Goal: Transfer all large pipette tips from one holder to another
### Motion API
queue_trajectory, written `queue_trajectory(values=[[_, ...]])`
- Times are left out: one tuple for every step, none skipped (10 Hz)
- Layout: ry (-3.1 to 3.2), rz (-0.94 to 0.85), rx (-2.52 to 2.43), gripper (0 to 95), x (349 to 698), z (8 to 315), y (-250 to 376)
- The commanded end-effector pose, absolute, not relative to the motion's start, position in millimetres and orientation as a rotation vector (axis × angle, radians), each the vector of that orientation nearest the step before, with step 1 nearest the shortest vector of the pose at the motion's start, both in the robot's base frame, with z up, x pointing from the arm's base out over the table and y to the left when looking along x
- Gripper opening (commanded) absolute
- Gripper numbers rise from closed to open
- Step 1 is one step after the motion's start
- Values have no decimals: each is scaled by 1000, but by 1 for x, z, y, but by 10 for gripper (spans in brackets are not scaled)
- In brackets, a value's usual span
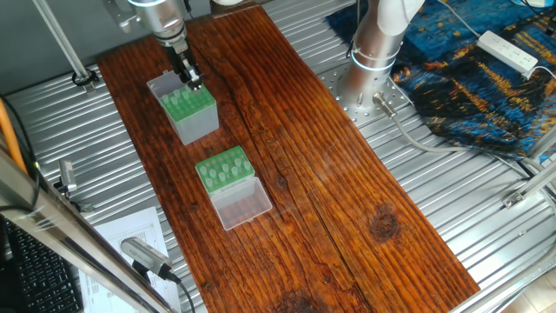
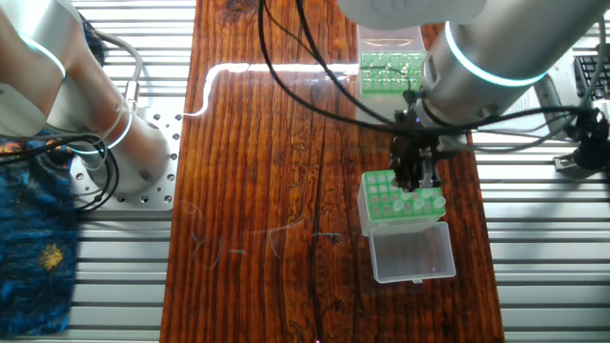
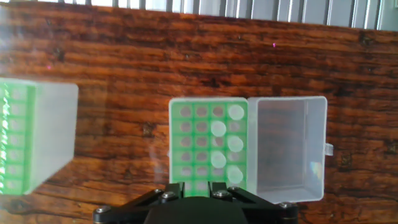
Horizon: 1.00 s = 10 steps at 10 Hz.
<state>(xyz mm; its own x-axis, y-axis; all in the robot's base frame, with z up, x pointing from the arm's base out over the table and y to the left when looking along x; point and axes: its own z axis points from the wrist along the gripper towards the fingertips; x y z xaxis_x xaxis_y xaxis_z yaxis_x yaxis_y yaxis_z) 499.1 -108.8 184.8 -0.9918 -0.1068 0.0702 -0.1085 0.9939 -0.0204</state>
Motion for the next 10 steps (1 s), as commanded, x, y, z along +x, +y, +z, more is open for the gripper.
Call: queue_trajectory(values=[[-3076, 38, 141, 190, 498, 182, -113], [-3080, 38, 145, 190, 497, 180, -116], [-3082, 40, 166, 190, 496, 177, -122], [-3087, 41, 189, 190, 497, 171, -127], [-3089, 49, 200, 190, 498, 166, -128], [-3095, 61, 207, 190, 499, 163, -128], [-3100, 74, 209, 190, 499, 164, -129], [-3102, 78, 209, 190, 497, 166, -131], [-3101, 85, 211, 190, 495, 168, -133], [-3099, 93, 214, 190, 494, 168, -133]])
